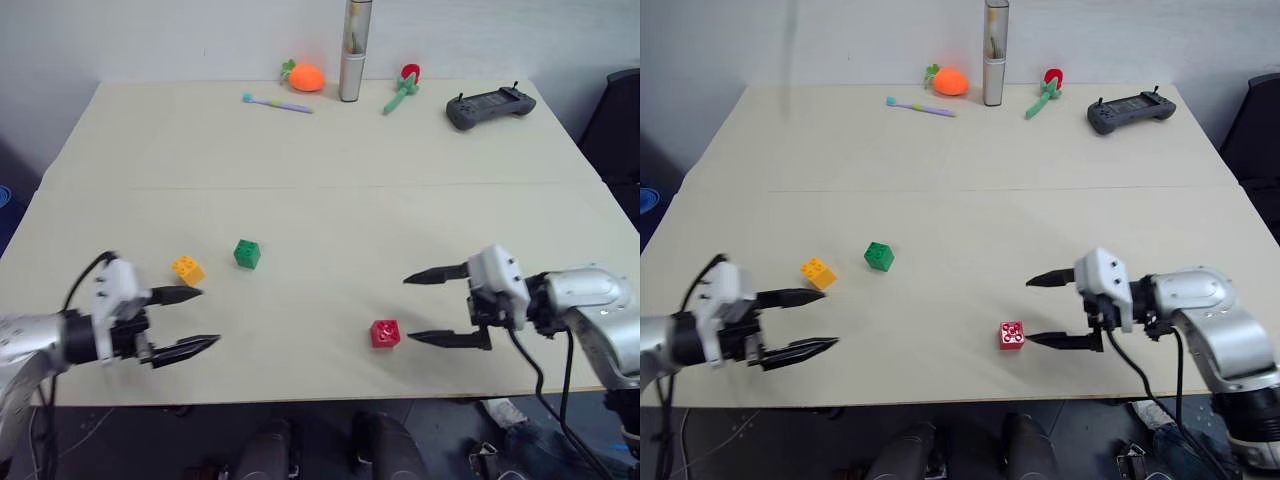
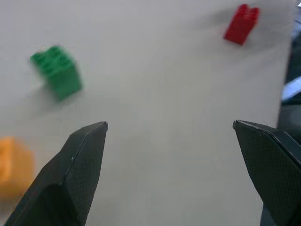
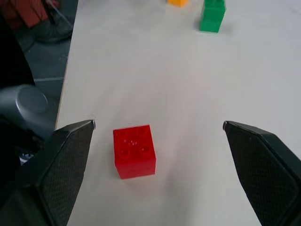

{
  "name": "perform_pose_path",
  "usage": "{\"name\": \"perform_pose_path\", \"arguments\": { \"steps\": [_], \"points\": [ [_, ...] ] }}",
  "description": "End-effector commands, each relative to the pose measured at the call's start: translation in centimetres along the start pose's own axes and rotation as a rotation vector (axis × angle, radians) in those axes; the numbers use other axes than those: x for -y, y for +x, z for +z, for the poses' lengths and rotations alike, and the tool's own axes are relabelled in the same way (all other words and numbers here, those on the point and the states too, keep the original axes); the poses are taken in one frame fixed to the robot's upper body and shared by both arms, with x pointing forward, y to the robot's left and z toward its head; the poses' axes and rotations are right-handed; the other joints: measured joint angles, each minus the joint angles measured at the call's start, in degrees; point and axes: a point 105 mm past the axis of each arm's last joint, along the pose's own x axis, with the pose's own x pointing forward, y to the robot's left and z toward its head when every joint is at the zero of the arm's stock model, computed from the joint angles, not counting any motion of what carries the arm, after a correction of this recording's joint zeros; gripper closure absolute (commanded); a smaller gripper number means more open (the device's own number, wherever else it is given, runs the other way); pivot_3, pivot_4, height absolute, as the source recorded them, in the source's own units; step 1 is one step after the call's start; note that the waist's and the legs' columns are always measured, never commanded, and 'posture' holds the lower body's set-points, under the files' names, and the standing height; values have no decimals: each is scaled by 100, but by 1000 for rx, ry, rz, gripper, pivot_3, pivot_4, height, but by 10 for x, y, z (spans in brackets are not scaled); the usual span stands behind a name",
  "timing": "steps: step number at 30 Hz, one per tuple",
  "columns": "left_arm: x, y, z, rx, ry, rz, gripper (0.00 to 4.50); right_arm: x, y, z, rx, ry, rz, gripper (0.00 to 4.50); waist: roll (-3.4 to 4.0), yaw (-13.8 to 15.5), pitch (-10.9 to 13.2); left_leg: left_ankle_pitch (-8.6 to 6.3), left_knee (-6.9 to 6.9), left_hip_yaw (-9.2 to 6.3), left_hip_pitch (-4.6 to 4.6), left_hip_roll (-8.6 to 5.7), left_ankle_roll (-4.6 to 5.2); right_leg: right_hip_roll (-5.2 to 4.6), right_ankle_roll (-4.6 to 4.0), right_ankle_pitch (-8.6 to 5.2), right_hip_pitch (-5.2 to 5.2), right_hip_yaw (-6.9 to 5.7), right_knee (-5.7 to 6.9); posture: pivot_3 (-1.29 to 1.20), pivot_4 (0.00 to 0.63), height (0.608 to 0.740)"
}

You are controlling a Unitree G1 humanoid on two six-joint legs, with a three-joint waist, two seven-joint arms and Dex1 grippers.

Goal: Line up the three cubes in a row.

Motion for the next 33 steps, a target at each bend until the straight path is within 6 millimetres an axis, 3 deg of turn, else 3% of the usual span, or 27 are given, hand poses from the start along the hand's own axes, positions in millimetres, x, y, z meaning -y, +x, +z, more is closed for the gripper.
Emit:
{"name": "perform_pose_path", "arguments": {
  "steps": [1,3,6,9,15,18,21,30,33],
  "points": [
    [-9,-28,-6,13,-16,186,0,6,-13,20,62,12,-54,26,-1,22,0,-7,3,-3,1,-1,4,-7,0,0,1,0,-12,0,150,740],
    [-14,-38,-21,-6,-37,319,0,12,-20,26,90,35,-93,26,-1,31,0,-17,3,-3,1,-3,5,-14,-1,0,1,1,-14,0,150,740],
    [-15,-34,-22,14,-56,419,0,18,-24,30,100,42,-125,26,-6,88,-2,-36,0,-3,1,-5,-20,-18,-1,0,-1,1,-17,0,150,740],
    [-6,-11,-8,49,-70,393,0,23,-24,30,73,5,-140,26,-11,155,-5,-38,2,-3,1,-5,-23,-18,-2,1,-1,2,-16,0,150,740],
    [-11,38,26,24,-95,411,0,33,-20,36,89,-31,-158,26,-16,148,-9,-32,15,-3,1,-15,-13,-24,1,3,2,2,4,0,150,740],
    [-27,61,34,-72,-132,459,0,33,-11,36,95,-67,-164,26,-18,145,-9,-14,14,0,-1,-13,6,-6,2,4,2,2,26,0,150,740],
    [-31,84,46,-98,-170,415,0,38,-6,39,121,-75,-195,26,-20,132,-11,-8,23,4,-4,-11,2,5,3,4,0,2,33,0,150,740],
    [-55,142,44,-196,-264,469,0,33,6,42,149,-89,-185,26,-24,151,-9,-7,44,3,-13,-10,4,10,4,4,0,-1,32,0,150,740],
    [-51,158,49,-183,-258,422,0,30,8,43,160,-84,-184,26,-24,151,-9,-7,47,2,-14,-9,4,10,5,4,0,-1,33,0,150,740]
  ]
}}
